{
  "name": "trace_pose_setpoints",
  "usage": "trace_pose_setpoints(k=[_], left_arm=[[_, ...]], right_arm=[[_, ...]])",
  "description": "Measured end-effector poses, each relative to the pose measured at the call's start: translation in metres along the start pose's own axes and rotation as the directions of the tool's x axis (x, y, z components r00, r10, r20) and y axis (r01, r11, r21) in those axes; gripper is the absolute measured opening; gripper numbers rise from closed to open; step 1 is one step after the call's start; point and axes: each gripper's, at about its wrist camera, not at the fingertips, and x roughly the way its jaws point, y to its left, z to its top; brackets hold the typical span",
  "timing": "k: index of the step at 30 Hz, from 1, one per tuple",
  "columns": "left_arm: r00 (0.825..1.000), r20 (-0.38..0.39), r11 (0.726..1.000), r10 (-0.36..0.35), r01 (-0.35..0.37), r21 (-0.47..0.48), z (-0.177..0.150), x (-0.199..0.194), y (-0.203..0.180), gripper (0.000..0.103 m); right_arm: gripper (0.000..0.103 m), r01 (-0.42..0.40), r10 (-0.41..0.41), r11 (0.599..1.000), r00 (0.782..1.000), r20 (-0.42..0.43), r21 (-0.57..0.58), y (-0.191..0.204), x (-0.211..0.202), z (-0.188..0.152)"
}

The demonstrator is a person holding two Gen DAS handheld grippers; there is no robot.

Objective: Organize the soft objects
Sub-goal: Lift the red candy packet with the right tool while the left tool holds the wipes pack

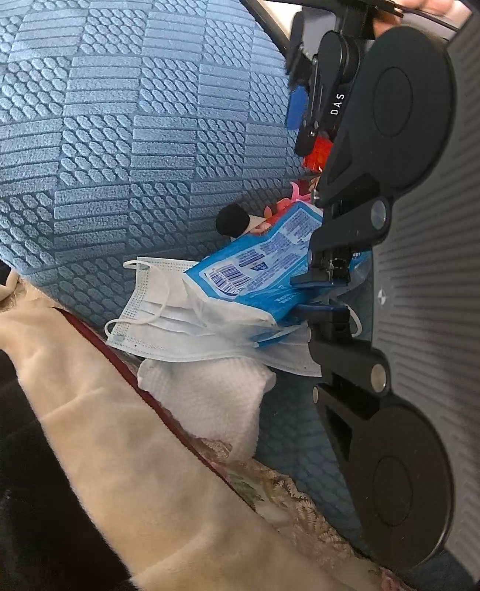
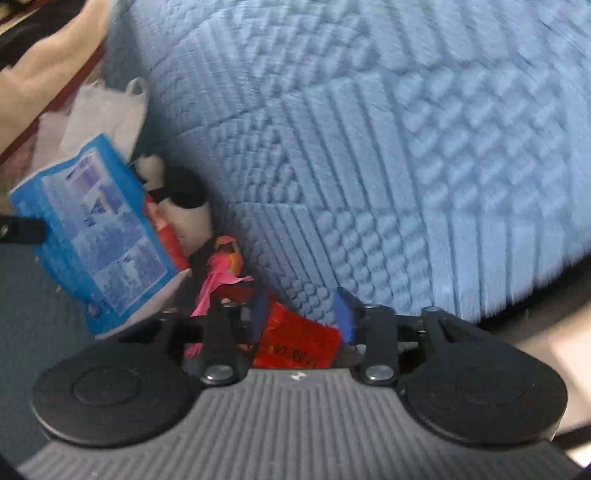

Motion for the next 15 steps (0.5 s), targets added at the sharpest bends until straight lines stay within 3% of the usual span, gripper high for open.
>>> trace_pose_setpoints(k=[7, 12, 15], left_arm=[[1.000, 0.003, 1.000, -0.020, 0.021, -0.015, 0.001, -0.003, -0.001, 0.010], [0.999, 0.006, 0.999, -0.033, 0.033, -0.024, 0.004, -0.005, 0.000, 0.010], [0.999, 0.004, 0.999, -0.039, 0.039, -0.026, 0.004, -0.005, 0.000, 0.010]], right_arm=[[0.043, -0.103, 0.080, 0.981, 0.987, -0.139, -0.167, 0.005, 0.028, 0.026], [0.043, -0.115, 0.040, 0.944, 0.970, -0.241, -0.308, 0.016, 0.048, 0.030], [0.042, -0.165, 0.050, 0.919, 0.950, -0.309, -0.359, 0.021, 0.055, 0.030]])
